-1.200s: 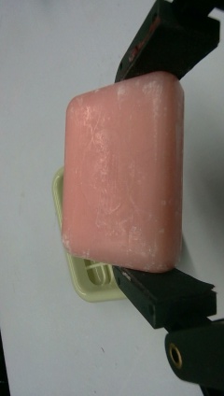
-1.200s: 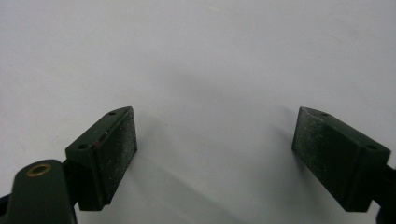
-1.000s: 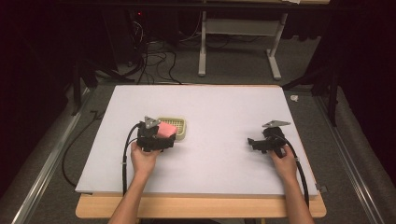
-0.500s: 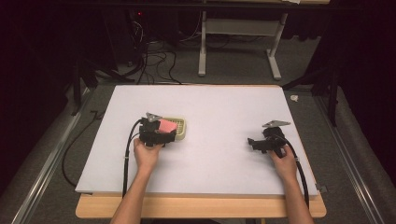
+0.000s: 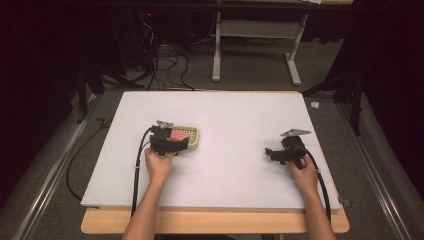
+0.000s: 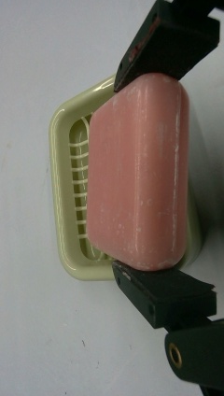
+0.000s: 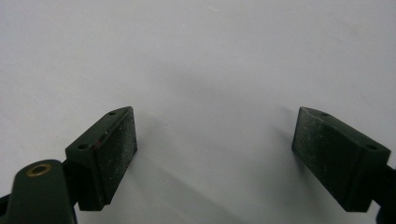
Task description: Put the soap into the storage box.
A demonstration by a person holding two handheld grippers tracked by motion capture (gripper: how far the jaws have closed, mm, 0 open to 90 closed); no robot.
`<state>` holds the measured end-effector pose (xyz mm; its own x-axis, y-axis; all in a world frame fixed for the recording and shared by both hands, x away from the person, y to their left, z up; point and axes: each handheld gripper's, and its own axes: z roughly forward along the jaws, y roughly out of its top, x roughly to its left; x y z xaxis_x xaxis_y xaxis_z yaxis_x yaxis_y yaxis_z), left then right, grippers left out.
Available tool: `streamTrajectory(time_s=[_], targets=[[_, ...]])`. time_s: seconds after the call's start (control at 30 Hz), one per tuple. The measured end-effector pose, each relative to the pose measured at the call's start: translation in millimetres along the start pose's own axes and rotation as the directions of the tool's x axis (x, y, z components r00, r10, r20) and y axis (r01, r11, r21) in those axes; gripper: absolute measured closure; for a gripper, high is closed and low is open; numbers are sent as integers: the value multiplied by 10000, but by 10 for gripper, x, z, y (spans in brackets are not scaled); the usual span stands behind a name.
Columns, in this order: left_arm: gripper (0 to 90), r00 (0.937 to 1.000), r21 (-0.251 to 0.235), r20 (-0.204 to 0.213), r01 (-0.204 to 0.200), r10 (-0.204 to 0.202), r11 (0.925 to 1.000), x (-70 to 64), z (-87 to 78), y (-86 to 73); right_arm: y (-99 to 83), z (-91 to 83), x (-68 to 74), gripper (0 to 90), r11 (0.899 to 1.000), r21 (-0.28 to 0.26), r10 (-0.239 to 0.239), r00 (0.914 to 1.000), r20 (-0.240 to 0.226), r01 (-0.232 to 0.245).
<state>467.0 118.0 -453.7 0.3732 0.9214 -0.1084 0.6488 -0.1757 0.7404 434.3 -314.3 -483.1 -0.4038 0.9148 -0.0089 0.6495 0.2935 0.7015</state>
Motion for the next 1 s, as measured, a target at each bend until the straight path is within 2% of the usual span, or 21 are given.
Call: streamTrajectory(time_s=[0.47, 0.8, 1.0], targets=[[138, 9998, -130, -127, -136, 134, 9998, -4, 44, -3, 0, 0, 1, 145, 10000, 4, 14, 10000, 2, -14], [137, 9992, -233, -377, -143, 134, 9996, -34, 70, -4, 0, 0, 0, 145, 10000, -2, -6, 10000, 1, 6], [129, 9996, -248, -233, -153, 147, 9996, -14, 64, -2, 0, 0, 0, 145, 10000, -3, -4, 10000, 2, 4]])
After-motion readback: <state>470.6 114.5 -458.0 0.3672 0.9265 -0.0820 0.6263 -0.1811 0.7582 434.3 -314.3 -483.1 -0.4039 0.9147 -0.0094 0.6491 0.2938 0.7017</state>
